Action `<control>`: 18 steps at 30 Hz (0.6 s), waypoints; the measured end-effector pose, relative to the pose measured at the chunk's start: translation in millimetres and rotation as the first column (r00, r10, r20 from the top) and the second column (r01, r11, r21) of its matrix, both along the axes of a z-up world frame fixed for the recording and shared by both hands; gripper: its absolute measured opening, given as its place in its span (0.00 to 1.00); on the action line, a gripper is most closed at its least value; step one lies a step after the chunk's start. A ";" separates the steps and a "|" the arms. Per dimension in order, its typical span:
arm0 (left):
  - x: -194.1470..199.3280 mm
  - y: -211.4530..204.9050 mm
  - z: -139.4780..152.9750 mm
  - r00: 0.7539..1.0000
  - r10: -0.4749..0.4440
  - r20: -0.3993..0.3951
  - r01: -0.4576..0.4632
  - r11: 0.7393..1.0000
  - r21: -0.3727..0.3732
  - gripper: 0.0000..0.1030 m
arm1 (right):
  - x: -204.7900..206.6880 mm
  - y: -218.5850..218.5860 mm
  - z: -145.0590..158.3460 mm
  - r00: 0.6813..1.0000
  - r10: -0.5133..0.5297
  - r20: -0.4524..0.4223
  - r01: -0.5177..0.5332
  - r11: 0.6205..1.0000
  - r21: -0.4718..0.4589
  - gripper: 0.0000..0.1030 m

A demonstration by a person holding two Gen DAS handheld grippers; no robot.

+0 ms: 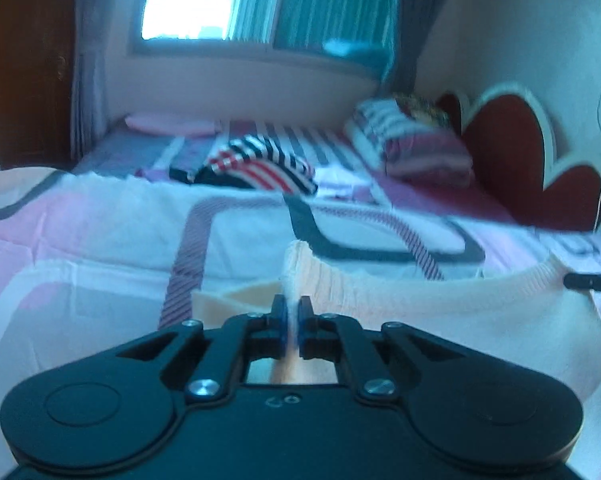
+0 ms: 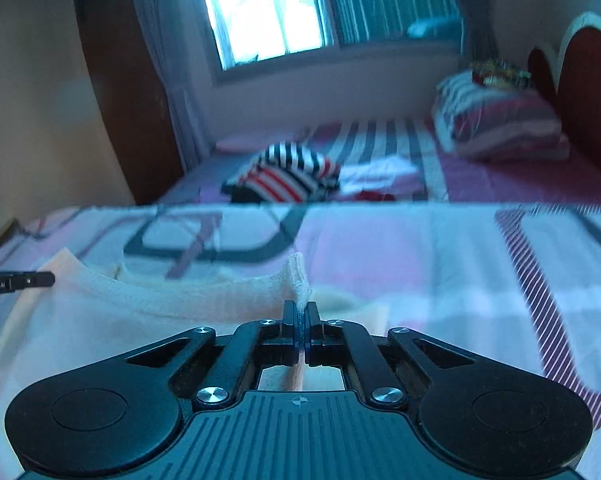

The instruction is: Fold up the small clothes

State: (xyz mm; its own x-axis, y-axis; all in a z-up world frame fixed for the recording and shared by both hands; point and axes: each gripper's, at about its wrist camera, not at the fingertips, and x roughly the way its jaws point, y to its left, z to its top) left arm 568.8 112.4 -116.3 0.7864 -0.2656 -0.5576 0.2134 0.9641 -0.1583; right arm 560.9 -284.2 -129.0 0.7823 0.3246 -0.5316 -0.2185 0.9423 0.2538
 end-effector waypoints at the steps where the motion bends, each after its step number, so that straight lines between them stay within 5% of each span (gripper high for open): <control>1: 1.8 -0.5 -1.9 1.000 0.004 -0.004 -0.004 1.000 0.000 0.04 | 3.1 0.1 -0.1 1.000 -0.005 -0.005 0.005 1.000 -0.008 0.01; 6: 18.8 -10.3 -17.3 0.995 0.002 -0.098 0.004 0.998 0.064 0.11 | 19.9 -0.3 -23.8 0.994 -0.038 -0.107 0.033 0.998 -0.046 0.02; 9: 10.9 -11.7 -7.8 0.996 0.061 -0.073 -0.050 0.988 0.143 0.61 | 18.1 -2.7 -21.6 0.990 -0.080 -0.115 0.079 0.997 -0.018 0.15; 10: 1.7 -13.6 -1.0 0.995 0.091 -0.028 -0.084 0.979 0.184 0.64 | 13.5 0.7 -15.0 0.989 -0.112 -0.101 0.107 0.993 -0.054 0.29; 12: -13.4 -26.2 9.7 0.998 0.066 0.018 -0.068 0.978 0.196 0.65 | -1.2 13.2 -0.4 0.993 -0.118 -0.020 0.116 0.989 -0.093 0.30; 18: 0.1 -94.2 -0.3 0.994 -0.064 -0.088 0.076 0.988 0.133 0.66 | 6.7 104.1 -3.6 0.994 0.097 -0.051 -0.101 0.991 -0.082 0.30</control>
